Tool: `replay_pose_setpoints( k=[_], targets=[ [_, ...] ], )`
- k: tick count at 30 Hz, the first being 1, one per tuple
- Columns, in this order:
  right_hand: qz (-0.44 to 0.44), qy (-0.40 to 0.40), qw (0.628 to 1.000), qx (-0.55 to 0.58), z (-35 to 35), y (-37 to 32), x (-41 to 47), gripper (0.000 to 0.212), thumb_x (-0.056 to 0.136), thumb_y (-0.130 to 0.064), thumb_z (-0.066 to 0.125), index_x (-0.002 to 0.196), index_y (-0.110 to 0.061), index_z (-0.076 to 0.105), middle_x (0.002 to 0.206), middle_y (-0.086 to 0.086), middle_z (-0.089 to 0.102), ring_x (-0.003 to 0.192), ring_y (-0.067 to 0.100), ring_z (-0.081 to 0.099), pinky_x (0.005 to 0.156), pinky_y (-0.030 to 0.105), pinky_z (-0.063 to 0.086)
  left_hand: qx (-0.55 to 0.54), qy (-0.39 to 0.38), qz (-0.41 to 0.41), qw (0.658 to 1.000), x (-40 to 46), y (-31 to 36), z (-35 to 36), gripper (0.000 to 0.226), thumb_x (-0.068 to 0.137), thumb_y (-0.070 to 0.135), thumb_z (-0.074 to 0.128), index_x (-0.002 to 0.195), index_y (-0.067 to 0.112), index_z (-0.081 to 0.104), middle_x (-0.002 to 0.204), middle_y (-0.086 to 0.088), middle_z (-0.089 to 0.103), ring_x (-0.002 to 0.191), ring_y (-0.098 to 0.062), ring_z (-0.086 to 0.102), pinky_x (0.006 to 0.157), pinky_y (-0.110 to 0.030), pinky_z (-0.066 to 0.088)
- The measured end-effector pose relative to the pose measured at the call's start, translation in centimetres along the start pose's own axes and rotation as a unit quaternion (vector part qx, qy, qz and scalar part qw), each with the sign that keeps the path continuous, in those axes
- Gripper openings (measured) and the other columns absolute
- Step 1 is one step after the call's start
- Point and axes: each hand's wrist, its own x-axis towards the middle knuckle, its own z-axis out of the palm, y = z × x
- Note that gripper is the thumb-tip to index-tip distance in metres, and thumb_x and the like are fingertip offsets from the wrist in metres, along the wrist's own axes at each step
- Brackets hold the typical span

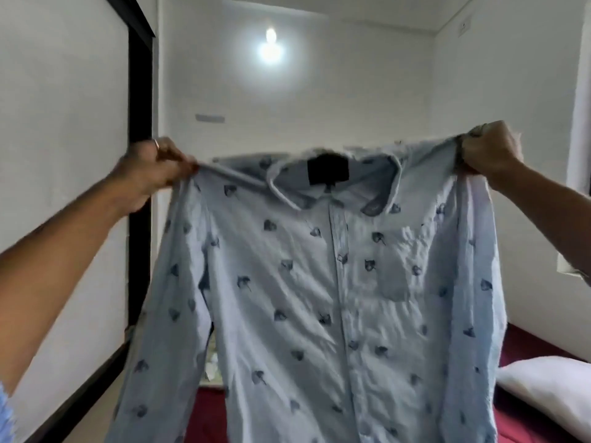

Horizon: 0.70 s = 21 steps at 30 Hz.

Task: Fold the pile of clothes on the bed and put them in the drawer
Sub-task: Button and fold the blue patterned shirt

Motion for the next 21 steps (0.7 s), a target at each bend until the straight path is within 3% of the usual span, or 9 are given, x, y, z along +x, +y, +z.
replay_pose_setpoints(
  k=[2, 3, 5, 7, 10, 13, 17, 19, 21],
  targets=[
    [-0.045, 0.073, 0.996, 0.014, -0.1, -0.7, -0.4, 0.017, 0.080, -0.004, 0.043, 0.072, -0.003, 0.058, 0.074, 0.020, 0.053, 0.070, 0.026, 0.052, 0.063, 0.031, 0.038, 0.001, 0.111, 0.103, 0.989, 1.9, 2.3, -0.1, 0.027, 0.081, 0.006, 0.074, 0.070, 0.023, 0.055, 0.070, 0.007, 0.065, 0.066, -0.005, 0.057, 0.064, -0.020, 0.049],
    [-0.056, 0.055, 0.997, 0.009, -0.2, -0.8, -0.3, 0.018, 0.083, -0.002, 0.043, 0.077, -0.001, 0.060, 0.076, 0.019, 0.054, 0.071, 0.025, 0.051, 0.064, 0.030, 0.037, 0.039, 0.096, 0.129, 0.986, 2.2, 3.2, 0.0, 0.027, 0.082, 0.008, 0.074, 0.069, 0.021, 0.055, 0.071, 0.003, 0.062, 0.067, -0.008, 0.055, 0.065, -0.018, 0.048],
    [-0.045, -0.077, 0.996, -0.020, -0.9, -0.2, 0.0, 0.018, 0.086, 0.000, 0.047, 0.076, 0.005, 0.060, 0.076, 0.018, 0.060, 0.059, 0.024, 0.058, 0.055, 0.029, 0.047, 0.227, -0.058, 0.098, 0.967, 2.1, 3.9, -0.4, 0.022, 0.081, 0.010, 0.075, 0.067, 0.014, 0.058, 0.070, -0.005, 0.059, 0.069, -0.017, 0.054, 0.061, -0.019, 0.046],
    [-0.013, -0.181, 0.983, -0.032, -1.5, 0.9, 0.1, 0.021, 0.086, 0.002, 0.049, 0.068, 0.002, 0.060, 0.071, 0.019, 0.066, 0.041, 0.014, 0.061, 0.042, 0.022, 0.051, 0.311, -0.087, 0.060, 0.944, 2.4, 4.2, -1.2, 0.019, 0.078, 0.009, 0.076, 0.068, 0.011, 0.060, 0.068, -0.010, 0.061, 0.069, -0.023, 0.055, 0.070, -0.029, 0.048],
    [-0.037, -0.101, 0.994, -0.024, -1.2, 1.6, 0.2, 0.019, 0.082, 0.002, 0.048, 0.071, 0.005, 0.062, 0.062, 0.019, 0.067, 0.048, 0.022, 0.066, 0.043, 0.024, 0.051, 0.203, 0.028, 0.057, 0.977, 2.9, 5.1, -1.9, 0.024, 0.079, 0.010, 0.076, 0.068, 0.019, 0.058, 0.066, -0.005, 0.062, 0.065, -0.022, 0.052, 0.072, -0.037, 0.048],
    [-0.009, -0.164, 0.986, 0.003, -2.2, 1.4, 0.1, 0.023, 0.085, 0.003, 0.049, 0.064, 0.003, 0.057, 0.054, 0.018, 0.062, 0.032, 0.012, 0.056, 0.033, 0.018, 0.045, 0.244, -0.086, -0.070, 0.963, 2.3, 6.0, -1.4, 0.019, 0.085, 0.007, 0.069, 0.075, 0.013, 0.054, 0.078, -0.012, 0.057, 0.068, -0.019, 0.052, 0.058, -0.028, 0.051],
    [0.003, -0.264, 0.964, 0.032, -4.9, 0.8, -0.3, 0.026, 0.091, -0.006, 0.058, 0.066, -0.002, 0.053, 0.044, 0.007, 0.047, 0.032, 0.012, 0.044, 0.034, 0.014, 0.036, 0.138, -0.090, -0.127, 0.978, 1.6, 6.7, -1.4, 0.016, 0.092, 0.008, 0.060, 0.078, 0.015, 0.055, 0.079, -0.007, 0.056, 0.064, -0.014, 0.057, 0.044, -0.020, 0.053],
    [0.019, -0.357, 0.923, 0.144, -7.0, -0.3, -1.5, 0.034, 0.094, -0.019, 0.055, 0.061, -0.009, 0.054, 0.048, -0.001, 0.047, 0.041, 0.012, 0.043, 0.039, 0.014, 0.038, 0.043, -0.161, -0.124, 0.978, 1.0, 7.2, -2.2, 0.014, 0.086, 0.022, 0.068, 0.090, 0.010, 0.062, 0.090, -0.009, 0.063, 0.073, -0.012, 0.064, 0.059, -0.020, 0.057],
    [0.020, -0.428, 0.862, 0.271, -8.7, -0.7, -2.2, 0.052, 0.098, -0.019, 0.041, 0.051, -0.015, 0.062, 0.045, -0.006, 0.052, 0.039, 0.005, 0.049, 0.040, 0.011, 0.041, -0.018, -0.252, -0.118, 0.960, 0.6, 7.6, -3.2, 0.058, 0.060, 0.041, 0.088, 0.103, 0.007, 0.066, 0.106, -0.010, 0.067, 0.093, -0.020, 0.066, 0.075, -0.028, 0.059]
  ],
)
